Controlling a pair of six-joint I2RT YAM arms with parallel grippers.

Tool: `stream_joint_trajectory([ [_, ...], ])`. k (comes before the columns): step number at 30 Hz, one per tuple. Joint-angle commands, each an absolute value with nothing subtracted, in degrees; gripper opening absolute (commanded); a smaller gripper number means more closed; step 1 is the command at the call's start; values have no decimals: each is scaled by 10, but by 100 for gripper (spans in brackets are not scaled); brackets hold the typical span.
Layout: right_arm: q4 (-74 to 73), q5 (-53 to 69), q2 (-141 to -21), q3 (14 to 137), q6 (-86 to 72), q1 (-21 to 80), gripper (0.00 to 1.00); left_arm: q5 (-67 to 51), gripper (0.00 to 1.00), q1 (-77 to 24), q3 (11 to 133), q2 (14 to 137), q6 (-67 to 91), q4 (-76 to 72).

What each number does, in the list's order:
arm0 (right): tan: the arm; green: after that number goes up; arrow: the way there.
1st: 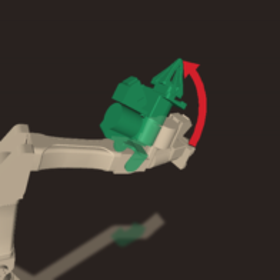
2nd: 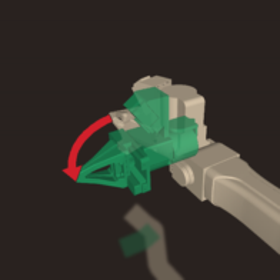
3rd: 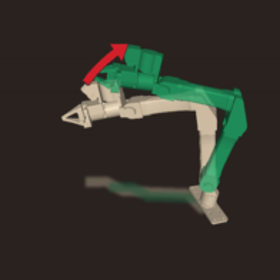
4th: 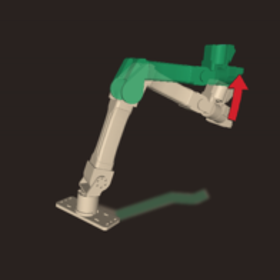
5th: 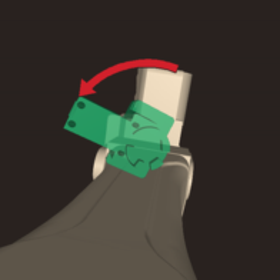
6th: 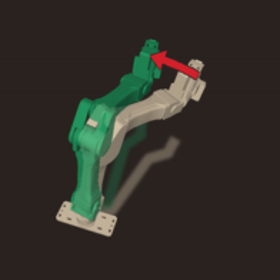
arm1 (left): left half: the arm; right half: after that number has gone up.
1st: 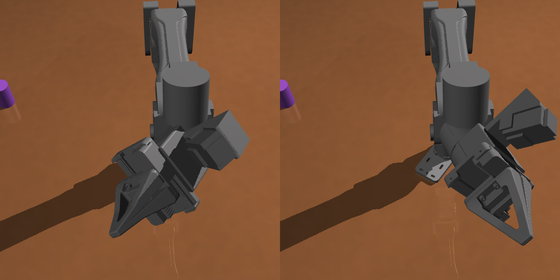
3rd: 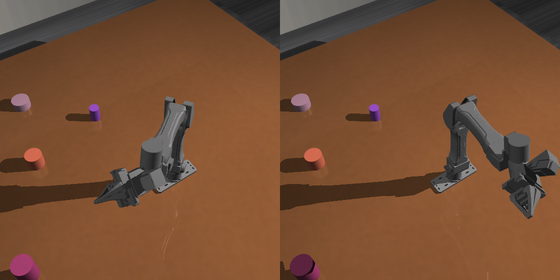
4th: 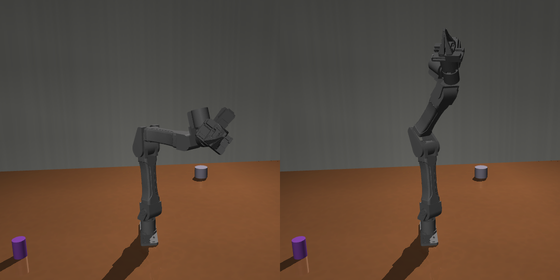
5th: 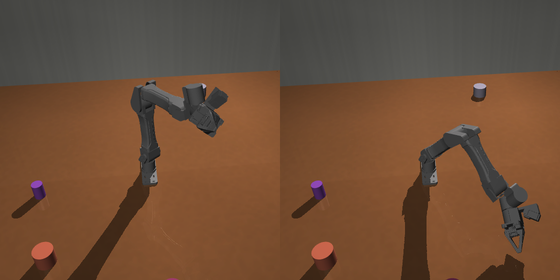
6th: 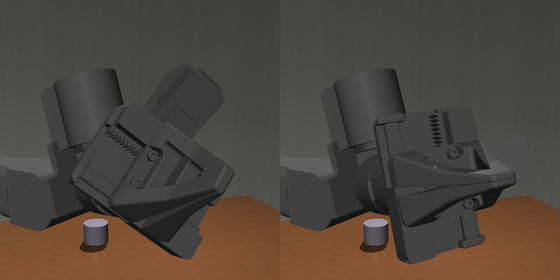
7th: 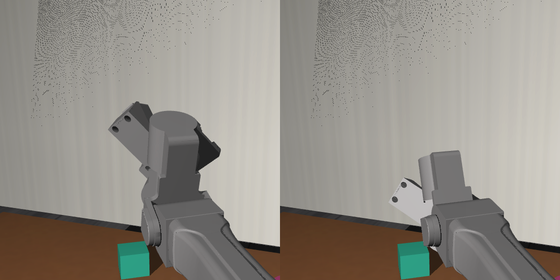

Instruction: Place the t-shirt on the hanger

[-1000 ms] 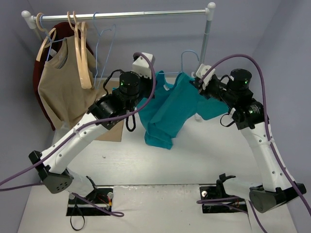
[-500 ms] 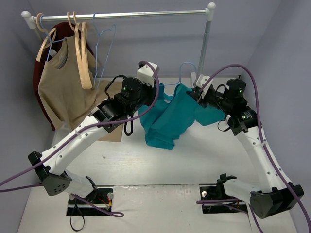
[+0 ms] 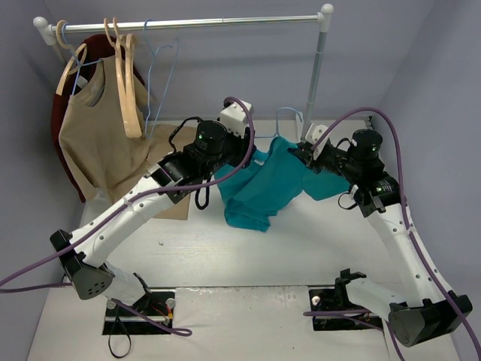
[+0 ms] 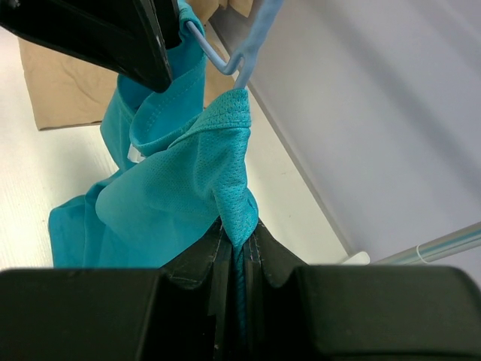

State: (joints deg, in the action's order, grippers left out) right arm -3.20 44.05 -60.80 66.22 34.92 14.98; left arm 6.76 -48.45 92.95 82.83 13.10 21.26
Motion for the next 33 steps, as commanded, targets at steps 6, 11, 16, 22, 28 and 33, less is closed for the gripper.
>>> stream_joint_trajectory([
  [6, 35, 464, -598, 658, 348, 148, 0, 28, 44, -488, 974, 800, 126, 178],
  [11, 36, 466, -603, 655, 347, 148, 0, -30, 47, -488, 986, 792, 115, 163],
  [16, 38, 468, -603, 656, 346, 147, 0, -79, 48, -483, 997, 797, 86, 161],
  [22, 33, 470, -604, 656, 347, 148, 0, -193, 48, -440, 1009, 807, 98, 146],
  [28, 32, 472, -602, 654, 348, 148, 0, -213, 48, -400, 1009, 808, 111, 147],
  [33, 33, 474, -600, 649, 348, 148, 0, -202, 48, -386, 998, 795, 103, 155],
])
